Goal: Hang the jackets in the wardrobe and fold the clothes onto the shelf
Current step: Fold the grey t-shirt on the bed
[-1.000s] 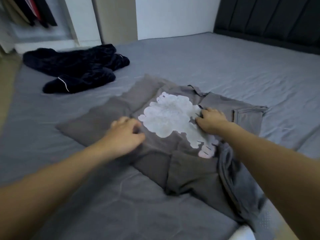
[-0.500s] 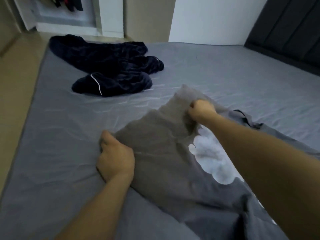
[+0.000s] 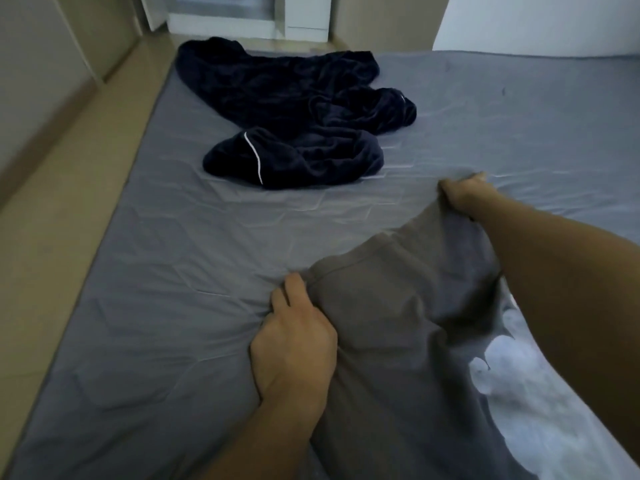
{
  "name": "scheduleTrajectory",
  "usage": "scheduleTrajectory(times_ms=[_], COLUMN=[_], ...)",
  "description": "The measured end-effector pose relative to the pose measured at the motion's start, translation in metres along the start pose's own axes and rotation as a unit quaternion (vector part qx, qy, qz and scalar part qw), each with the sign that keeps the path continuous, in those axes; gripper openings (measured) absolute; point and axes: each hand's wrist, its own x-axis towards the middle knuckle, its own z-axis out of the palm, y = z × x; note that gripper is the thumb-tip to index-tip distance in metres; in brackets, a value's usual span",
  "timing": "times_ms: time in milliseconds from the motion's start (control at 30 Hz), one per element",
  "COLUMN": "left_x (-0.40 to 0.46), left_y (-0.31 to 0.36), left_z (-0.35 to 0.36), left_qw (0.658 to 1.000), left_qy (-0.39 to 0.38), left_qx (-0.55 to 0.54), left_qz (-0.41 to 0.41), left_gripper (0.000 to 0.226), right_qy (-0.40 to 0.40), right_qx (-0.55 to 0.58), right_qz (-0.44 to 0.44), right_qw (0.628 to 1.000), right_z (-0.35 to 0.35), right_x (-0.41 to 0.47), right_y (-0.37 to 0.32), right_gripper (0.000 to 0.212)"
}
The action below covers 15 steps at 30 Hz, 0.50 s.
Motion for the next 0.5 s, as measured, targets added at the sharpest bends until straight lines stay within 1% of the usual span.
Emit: scheduleTrajectory(times_ms=[33,100,167,233,300,400,433,467,500], left_x=[0.001,0.003,0.001,0.001,0.001,0.0,-0.001,-0.001,-0.002], left_y=[0.001,0.002,0.002,0.002,0.0,0.0,0.0,-0.001,-0.003], left_z=[0.0,-0.001,-0.001,0.0,0.002,0.004,0.004,0.004,0.005], left_qw=[1.0,1.0,1.0,1.0,1.0,1.0,0.999,0.999,0.999], left_qy=[-0.004,-0.006,-0.004,0.01,0.016,0.023,0.028,0.03,0.031], left_qx=[0.0,0.004,-0.003,-0.011,-0.008,-0.004,-0.007,-0.01,-0.011], left_qz=[-0.002,-0.004,-0.001,0.006,0.007,0.015,0.02,0.025,0.025], left_gripper=[0.038,0.039,0.039,0.037,0.037,0.035,0.035,0.035,0.036], right_qy=[-0.004,-0.008,0.01,0.027,0.044,0.079,0.085,0.084,0.085], right_qx=[-0.033,-0.108,-0.121,-0.139,-0.137,-0.163,-0.152,-0.117,-0.081], right_qz=[-0.007,-0.036,-0.057,-0.058,-0.052,-0.066,-0.053,-0.037,-0.047], right_qw=[0.999,0.994,0.991,0.988,0.988,0.981,0.983,0.989,0.992], right_z=[0.001,0.002,0.005,0.003,0.002,0.001,-0.002,-0.008,-0.013], right_x=[0.006,0.012,0.013,0.006,-0.003,-0.021,-0.027,-0.038,-0.047], right_y=[0.0,-0.001,-0.001,-0.003,-0.002,0.003,0.006,0.008,0.01], right_gripper=[0.091,0.075,0.062,0.056,0.052,0.051,0.052,0.051,0.049])
